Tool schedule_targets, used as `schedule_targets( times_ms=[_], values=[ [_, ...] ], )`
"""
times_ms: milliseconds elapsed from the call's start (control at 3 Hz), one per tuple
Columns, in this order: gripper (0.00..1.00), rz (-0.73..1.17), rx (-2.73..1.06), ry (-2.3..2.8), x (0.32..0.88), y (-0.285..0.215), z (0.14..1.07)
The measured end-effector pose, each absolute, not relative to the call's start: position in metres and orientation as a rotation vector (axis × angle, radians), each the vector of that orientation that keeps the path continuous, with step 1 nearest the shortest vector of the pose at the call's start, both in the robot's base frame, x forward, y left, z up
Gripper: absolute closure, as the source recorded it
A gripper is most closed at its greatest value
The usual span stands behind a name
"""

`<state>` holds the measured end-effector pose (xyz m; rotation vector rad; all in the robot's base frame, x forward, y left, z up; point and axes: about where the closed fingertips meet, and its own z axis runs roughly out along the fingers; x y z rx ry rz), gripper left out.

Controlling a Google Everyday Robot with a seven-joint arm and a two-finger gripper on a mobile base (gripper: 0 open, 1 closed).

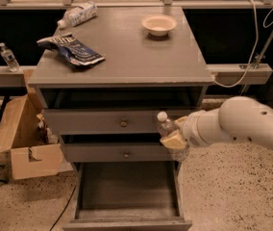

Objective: Place water bottle into bottom drawer

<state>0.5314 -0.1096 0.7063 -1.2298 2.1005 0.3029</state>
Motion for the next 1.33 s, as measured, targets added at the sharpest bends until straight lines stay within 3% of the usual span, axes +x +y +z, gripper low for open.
schedule_targets(
  times_ms=[1000, 1333],
  values=[
    [1.00, 0.527, -1.130, 2.255, 0.518, -0.075, 0.512],
    [1.00, 0.574, -1.121, 2.278, 0.510, -0.070, 0.491]
  ],
)
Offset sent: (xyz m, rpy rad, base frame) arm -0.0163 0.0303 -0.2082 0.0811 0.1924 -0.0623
